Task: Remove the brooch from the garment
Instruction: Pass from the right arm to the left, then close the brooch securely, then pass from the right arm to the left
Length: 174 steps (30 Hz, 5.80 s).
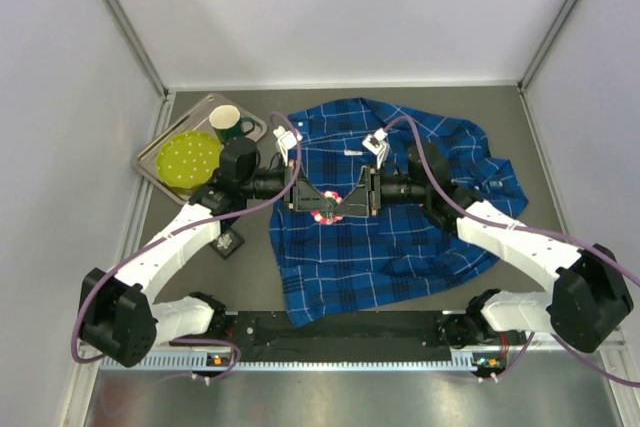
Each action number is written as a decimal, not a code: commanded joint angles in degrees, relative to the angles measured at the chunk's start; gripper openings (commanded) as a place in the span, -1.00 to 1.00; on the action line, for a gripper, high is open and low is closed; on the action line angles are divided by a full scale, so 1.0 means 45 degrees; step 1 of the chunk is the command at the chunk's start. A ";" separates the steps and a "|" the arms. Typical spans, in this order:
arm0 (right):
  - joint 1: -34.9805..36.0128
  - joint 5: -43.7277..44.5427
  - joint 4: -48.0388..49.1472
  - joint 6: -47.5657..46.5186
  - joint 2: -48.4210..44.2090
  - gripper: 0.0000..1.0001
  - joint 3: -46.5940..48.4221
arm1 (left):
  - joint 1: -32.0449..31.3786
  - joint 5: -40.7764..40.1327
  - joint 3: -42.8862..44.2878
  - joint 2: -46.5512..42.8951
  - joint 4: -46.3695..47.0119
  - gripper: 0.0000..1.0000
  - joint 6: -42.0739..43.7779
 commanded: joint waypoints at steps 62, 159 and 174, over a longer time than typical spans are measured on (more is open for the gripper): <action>0.0515 0.0722 0.2374 0.1031 -0.0124 -1.00 -0.0610 | 0.0016 0.0572 0.0108 -0.0488 0.1921 -0.26 -0.1243; -0.1106 -0.0978 0.2120 0.2067 -0.0983 -0.18 -0.0553 | 0.0621 0.0688 -0.0849 -0.1075 0.3034 -1.00 -0.2141; -0.0325 -0.1096 0.5088 0.3551 0.0832 -0.42 -0.0279 | 0.0582 0.1099 -0.1005 -0.1016 0.3717 -1.00 -0.2570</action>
